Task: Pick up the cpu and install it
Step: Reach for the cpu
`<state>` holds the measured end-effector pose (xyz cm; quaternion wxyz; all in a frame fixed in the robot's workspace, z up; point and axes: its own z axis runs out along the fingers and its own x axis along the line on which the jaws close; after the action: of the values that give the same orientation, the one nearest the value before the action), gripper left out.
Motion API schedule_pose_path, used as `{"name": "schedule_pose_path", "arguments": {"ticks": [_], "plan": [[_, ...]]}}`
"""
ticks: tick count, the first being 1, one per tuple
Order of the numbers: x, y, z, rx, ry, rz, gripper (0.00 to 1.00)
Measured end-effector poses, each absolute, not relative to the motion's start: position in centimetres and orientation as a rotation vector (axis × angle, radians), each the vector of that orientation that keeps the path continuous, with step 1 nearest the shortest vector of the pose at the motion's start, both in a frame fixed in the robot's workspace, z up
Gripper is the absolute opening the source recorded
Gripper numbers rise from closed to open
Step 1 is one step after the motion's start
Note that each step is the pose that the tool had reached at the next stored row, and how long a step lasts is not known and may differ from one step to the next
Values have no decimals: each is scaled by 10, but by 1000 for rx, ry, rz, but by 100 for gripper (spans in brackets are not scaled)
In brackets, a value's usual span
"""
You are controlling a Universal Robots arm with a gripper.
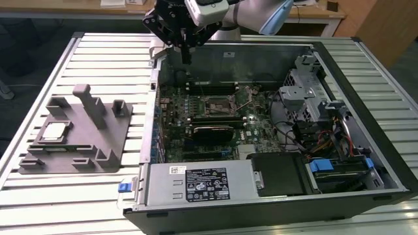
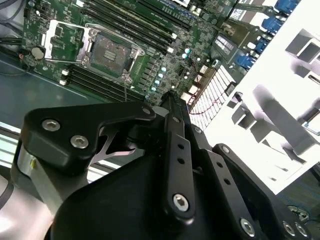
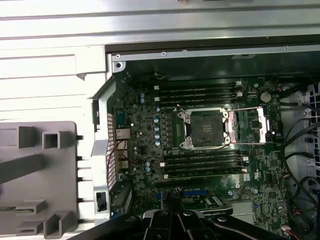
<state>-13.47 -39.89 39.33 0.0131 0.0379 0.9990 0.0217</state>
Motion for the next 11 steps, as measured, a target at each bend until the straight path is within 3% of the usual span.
{"name": "schedule_pose_path", "arguments": {"ticks": [11], "plan": [[-153,-399,393,118,3112,68,11]]}}
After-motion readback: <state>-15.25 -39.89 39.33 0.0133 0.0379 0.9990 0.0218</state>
